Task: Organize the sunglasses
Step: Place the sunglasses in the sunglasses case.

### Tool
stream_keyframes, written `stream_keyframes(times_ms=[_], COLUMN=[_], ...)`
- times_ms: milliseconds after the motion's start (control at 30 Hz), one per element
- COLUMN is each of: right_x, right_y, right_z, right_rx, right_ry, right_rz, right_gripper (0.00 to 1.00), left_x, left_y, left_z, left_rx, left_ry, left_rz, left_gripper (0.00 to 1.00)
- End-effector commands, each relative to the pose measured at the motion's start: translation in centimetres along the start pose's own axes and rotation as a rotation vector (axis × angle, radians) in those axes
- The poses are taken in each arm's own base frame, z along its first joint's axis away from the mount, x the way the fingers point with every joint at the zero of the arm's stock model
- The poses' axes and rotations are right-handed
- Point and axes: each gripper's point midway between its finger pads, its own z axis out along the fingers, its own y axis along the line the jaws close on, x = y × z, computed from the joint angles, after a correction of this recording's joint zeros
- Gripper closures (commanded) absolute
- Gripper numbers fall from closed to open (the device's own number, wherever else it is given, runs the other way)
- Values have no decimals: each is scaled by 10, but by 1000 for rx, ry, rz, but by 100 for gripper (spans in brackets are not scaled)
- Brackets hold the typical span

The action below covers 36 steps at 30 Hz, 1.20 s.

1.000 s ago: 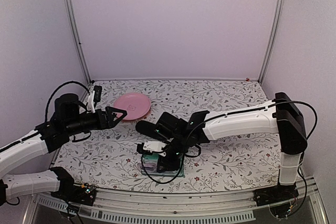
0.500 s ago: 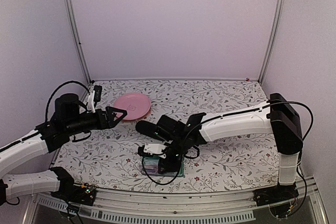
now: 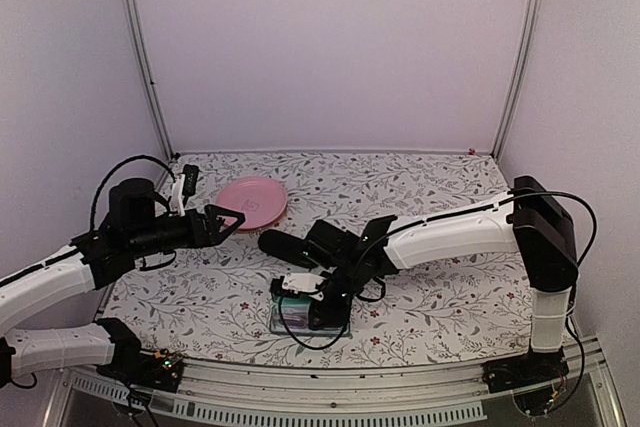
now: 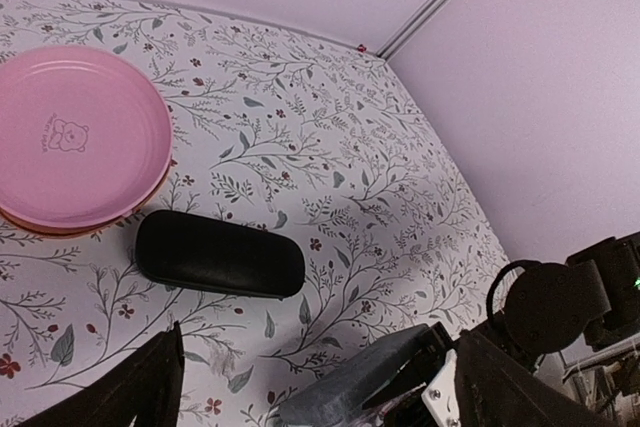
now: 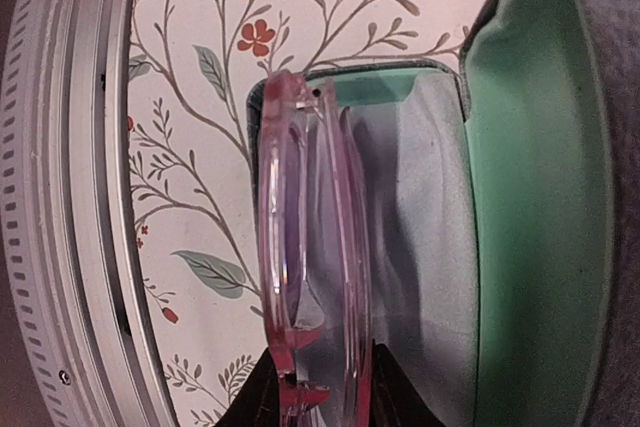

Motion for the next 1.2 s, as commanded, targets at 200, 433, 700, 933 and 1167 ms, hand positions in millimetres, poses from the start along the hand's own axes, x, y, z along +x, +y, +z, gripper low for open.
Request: stream_keyframes(times_ms=[200, 433, 700, 933, 1167], right_x=[-5, -11, -12, -9, -4], right_y=[2, 7, 10, 11, 11], right_z=[-15, -23, -23, -20, -14], right_rx=[-5, -20, -42, -50, -58], right_ry=[-40, -75, -78, -66, -48], right_rz=[6, 1, -8, -9, -10], right_gripper=[73, 72, 72, 72, 72], left_x=[-6, -5, -3, -3, 0], left_y=[-2, -1, -2, -2, -1], left_z=[1, 0, -1, -1, 1], left_rx=[17, 18, 22, 24, 31], left_ry=[-21, -24, -20, -18, -8], left_rz=[0, -1, -3, -3, -12], left_gripper=[5, 5, 5, 5, 5])
